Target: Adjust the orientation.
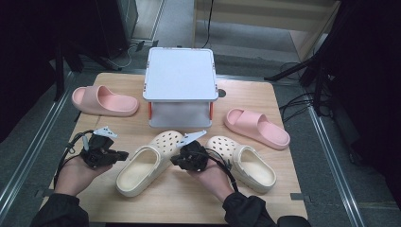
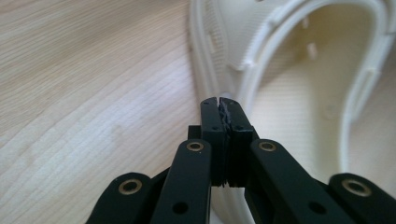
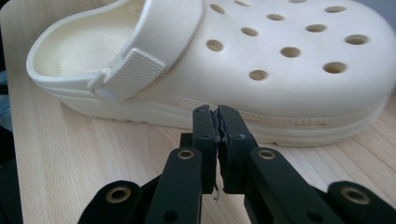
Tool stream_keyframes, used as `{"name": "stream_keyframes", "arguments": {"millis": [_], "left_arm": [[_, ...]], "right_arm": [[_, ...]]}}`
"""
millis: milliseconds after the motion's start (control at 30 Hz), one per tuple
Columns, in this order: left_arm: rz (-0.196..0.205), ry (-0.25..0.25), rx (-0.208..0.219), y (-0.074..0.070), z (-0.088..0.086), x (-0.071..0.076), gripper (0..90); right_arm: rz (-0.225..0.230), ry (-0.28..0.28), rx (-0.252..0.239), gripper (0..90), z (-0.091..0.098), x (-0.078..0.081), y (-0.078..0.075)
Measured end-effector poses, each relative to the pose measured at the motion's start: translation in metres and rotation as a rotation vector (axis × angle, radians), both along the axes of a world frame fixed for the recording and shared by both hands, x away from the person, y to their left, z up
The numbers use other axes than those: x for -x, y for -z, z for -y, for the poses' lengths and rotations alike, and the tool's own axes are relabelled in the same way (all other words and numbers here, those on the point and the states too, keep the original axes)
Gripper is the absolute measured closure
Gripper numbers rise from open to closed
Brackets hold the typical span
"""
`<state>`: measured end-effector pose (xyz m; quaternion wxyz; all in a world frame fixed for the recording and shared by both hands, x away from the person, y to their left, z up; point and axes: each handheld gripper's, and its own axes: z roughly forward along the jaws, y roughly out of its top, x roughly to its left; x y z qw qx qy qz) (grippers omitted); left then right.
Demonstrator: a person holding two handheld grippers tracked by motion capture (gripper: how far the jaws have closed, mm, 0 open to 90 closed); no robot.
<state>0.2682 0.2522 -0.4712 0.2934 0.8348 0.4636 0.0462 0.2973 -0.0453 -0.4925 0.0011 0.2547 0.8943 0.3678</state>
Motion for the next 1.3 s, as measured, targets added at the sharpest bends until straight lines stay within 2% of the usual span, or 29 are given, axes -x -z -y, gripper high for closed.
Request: {"name": "stream_keyframes", "arguments": {"millis": [233,333,500,733,800,933,1100,1200,1300], "left_arm": [[-0.060,0.012,0.026,0.018,0.002,-0.008,87.5],[-0.055,0.006,0.014,0.018,0.003,-0.006,88.8],[-0.064,-0.002,0.036,0.019,0.005,-0.003,88.8],[-0.083,0.052,0.046,0.022,0.016,0.002,88.9],[-0.080,0.063,0.037,0.022,0.020,0.003,88.9],[-0.082,0.083,0.044,0.023,0.025,0.004,88.9],[-0.082,0.133,0.047,0.024,0.032,0.006,88.7],[-0.078,0.131,0.045,0.024,0.032,0.006,84.6],[-0.072,0.110,0.060,0.023,0.026,0.005,78.1]], "right_arm": [[-0.002,-0.029,0.023,86.0,-0.012,0.000,0.007],[-0.005,-0.030,0.026,86.6,-0.013,-0.001,0.008],[-0.004,-0.025,0.028,86.5,-0.013,-0.004,0.008],[0.007,0.001,0.044,86.0,-0.008,-0.009,0.007],[0.008,0.014,0.048,85.7,-0.007,-0.011,0.007],[0.014,0.029,0.050,85.2,-0.004,-0.013,0.006],[0.020,0.045,0.054,84.8,-0.001,-0.016,0.006],[0.020,0.051,0.052,81.4,0.002,-0.018,0.006],[0.012,0.058,0.036,78.4,0.005,-0.021,0.004]]}}
